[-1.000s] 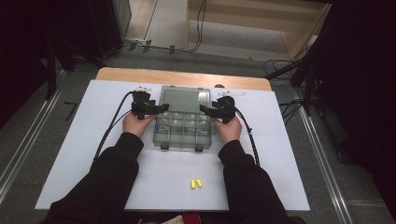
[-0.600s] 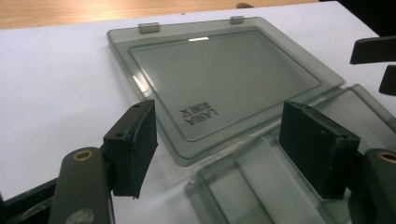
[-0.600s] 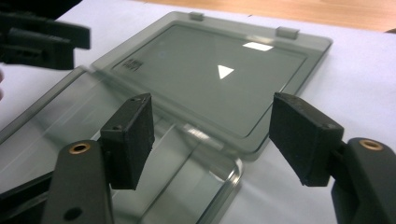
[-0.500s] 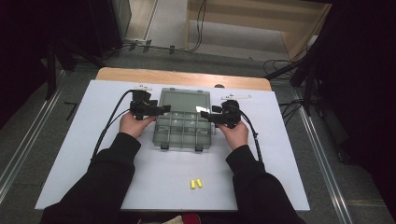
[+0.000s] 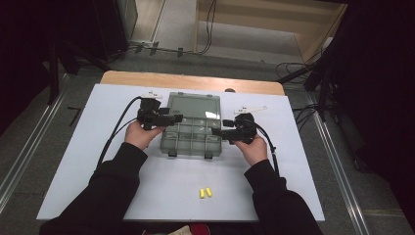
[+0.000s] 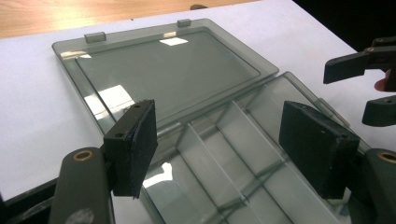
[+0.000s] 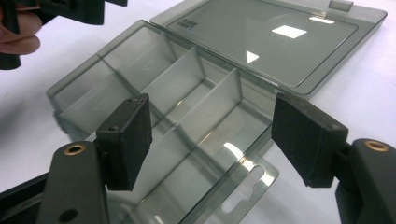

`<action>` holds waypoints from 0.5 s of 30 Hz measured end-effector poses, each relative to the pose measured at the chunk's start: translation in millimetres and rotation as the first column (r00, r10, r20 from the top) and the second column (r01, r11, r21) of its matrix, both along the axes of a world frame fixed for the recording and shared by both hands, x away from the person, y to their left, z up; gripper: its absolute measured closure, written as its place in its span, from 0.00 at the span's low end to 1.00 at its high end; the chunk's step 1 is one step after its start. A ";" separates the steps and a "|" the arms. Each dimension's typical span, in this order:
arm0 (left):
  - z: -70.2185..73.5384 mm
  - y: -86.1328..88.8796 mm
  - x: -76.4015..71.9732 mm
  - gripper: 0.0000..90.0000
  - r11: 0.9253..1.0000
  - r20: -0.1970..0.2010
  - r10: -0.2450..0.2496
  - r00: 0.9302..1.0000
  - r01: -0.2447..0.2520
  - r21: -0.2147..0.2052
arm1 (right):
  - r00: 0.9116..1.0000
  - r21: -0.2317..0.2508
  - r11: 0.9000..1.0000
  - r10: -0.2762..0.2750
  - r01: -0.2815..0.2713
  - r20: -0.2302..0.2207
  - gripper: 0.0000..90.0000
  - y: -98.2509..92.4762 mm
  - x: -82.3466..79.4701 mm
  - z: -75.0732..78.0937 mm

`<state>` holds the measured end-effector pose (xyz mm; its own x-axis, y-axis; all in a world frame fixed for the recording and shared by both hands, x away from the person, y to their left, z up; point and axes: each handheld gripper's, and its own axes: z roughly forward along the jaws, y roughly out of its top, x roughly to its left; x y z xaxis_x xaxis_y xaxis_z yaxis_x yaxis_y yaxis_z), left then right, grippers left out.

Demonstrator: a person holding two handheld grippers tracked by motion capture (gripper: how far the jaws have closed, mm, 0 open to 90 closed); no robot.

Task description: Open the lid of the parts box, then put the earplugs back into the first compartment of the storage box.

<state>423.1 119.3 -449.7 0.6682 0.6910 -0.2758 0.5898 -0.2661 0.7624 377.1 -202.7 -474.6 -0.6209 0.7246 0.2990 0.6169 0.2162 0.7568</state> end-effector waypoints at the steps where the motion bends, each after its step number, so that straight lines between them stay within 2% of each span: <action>1: 0.3 0.1 -1.7 0.31 1.000 -0.002 0.001 1.000 -0.001 0.001 | 1.000 0.009 1.000 -0.003 0.003 0.001 0.31 -0.2 -2.3 1.1; 2: 1.4 0.8 -3.4 0.31 1.000 -0.005 -0.008 1.000 0.008 0.013 | 1.000 0.019 1.000 0.002 -0.002 -0.002 0.31 -0.9 -4.9 2.3; 6: 3.0 3.3 -10.5 0.31 1.000 0.000 -0.011 1.000 0.011 -0.005 | 1.000 0.013 1.000 0.012 -0.012 0.014 0.31 -3.7 -13.7 5.3; 11: 2.1 5.9 -22.7 0.31 0.999 -0.006 -0.032 0.999 0.032 -0.001 | 0.999 0.012 1.000 0.026 -0.026 0.020 0.31 -6.0 -24.5 8.6; 15: 1.7 7.7 -33.5 0.31 0.998 0.014 -0.059 0.998 0.060 -0.016 | 0.999 0.013 0.999 0.038 -0.038 0.028 0.31 -6.3 -36.1 9.6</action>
